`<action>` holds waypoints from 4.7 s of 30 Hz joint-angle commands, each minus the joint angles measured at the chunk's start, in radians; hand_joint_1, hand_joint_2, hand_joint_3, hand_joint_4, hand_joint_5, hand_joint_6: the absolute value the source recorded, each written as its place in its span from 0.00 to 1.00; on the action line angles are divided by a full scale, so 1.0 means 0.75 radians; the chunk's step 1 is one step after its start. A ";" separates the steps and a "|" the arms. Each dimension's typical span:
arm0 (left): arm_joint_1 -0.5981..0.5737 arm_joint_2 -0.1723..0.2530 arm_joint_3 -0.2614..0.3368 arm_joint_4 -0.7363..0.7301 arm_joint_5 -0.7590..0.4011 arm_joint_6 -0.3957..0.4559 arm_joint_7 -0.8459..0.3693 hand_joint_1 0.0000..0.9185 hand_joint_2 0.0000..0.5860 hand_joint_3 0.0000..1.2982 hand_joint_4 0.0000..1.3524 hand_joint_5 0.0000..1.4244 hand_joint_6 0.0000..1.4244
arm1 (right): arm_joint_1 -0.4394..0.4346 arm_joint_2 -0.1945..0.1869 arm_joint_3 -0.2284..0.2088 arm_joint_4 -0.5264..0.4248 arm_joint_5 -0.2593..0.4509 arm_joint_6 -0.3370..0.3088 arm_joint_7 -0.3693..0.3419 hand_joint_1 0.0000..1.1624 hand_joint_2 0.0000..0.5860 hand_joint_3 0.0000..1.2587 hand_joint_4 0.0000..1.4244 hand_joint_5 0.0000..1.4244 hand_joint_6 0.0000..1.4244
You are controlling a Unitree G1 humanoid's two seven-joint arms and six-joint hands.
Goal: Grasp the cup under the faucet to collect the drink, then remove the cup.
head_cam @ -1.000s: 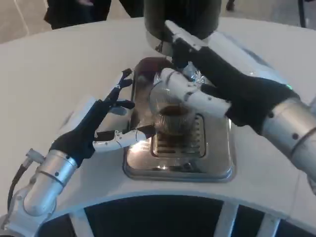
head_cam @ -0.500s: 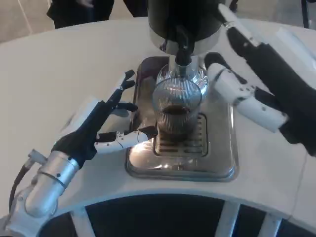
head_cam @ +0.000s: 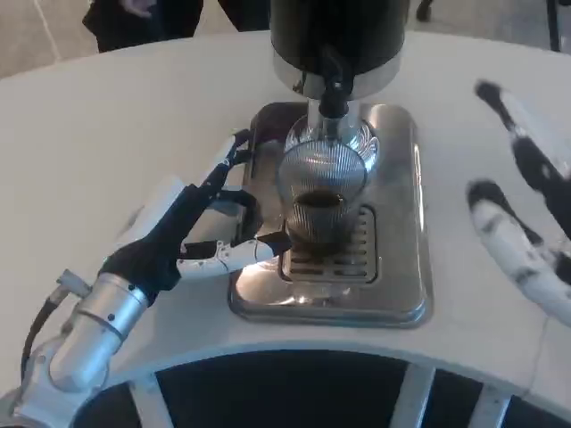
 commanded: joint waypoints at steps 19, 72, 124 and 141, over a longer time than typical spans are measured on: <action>-0.005 -0.018 0.021 -0.019 0.049 -0.009 0.208 0.47 0.15 0.00 0.04 0.21 0.22 | 0.413 0.296 -0.131 -0.019 -0.070 -0.235 0.226 0.05 0.93 0.00 0.00 0.00 0.00; -0.132 -0.110 -0.039 0.136 -0.013 -0.069 -0.098 0.51 0.16 0.00 0.05 0.25 0.27 | 0.483 0.539 -0.074 -0.019 -0.249 -0.447 0.507 0.00 0.92 0.00 0.00 0.00 0.00; -0.285 -0.207 -0.051 0.290 0.030 -0.033 -0.081 0.45 0.15 0.02 0.06 0.13 0.16 | 0.489 0.575 0.060 -0.019 -0.390 -0.277 0.582 0.00 0.95 0.03 0.00 0.00 0.00; -0.293 -0.209 -0.094 0.300 0.085 -0.034 -0.003 0.45 0.15 0.08 0.13 0.22 0.18 | 0.468 0.533 0.126 -0.019 -0.438 -0.148 0.574 0.00 0.95 0.03 0.00 0.00 0.00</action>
